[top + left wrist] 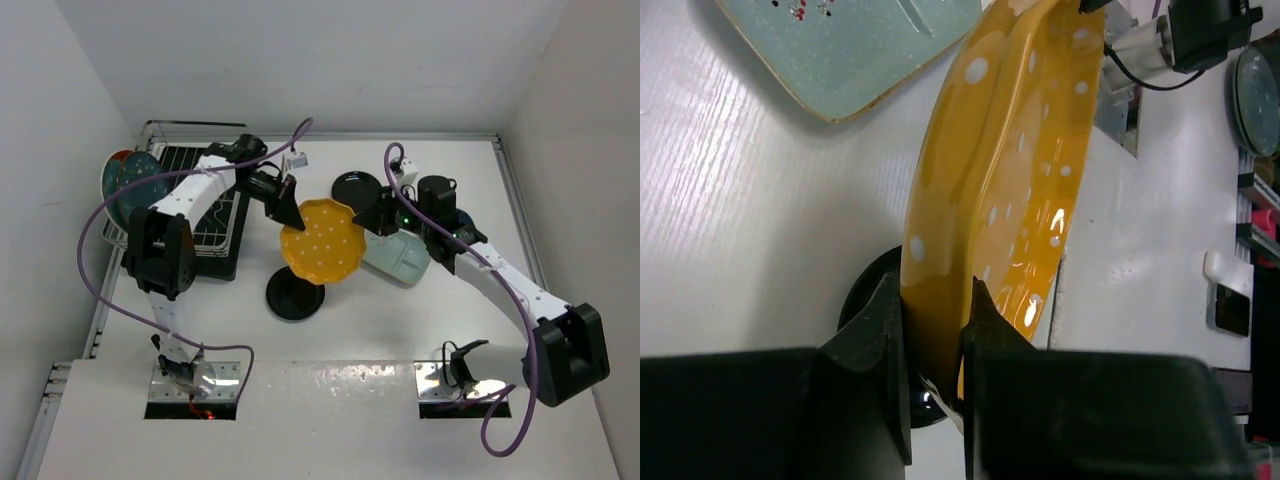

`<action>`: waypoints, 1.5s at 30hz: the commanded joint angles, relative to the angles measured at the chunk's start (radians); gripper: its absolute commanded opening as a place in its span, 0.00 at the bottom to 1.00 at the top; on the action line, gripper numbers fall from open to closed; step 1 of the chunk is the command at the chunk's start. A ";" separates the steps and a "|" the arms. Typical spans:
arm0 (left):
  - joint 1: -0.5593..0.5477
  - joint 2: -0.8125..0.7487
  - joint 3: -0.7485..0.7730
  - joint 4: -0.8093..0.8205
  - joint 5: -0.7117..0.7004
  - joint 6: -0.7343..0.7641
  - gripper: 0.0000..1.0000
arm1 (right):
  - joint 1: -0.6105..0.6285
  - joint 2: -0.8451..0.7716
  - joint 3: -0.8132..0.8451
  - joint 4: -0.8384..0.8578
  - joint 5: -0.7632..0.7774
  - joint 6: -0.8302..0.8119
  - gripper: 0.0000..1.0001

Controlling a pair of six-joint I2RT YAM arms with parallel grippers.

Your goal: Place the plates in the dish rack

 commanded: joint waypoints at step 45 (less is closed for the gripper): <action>0.444 -0.407 0.010 0.392 -1.446 -0.199 0.00 | 0.056 0.202 0.349 -0.125 -0.048 -0.023 1.00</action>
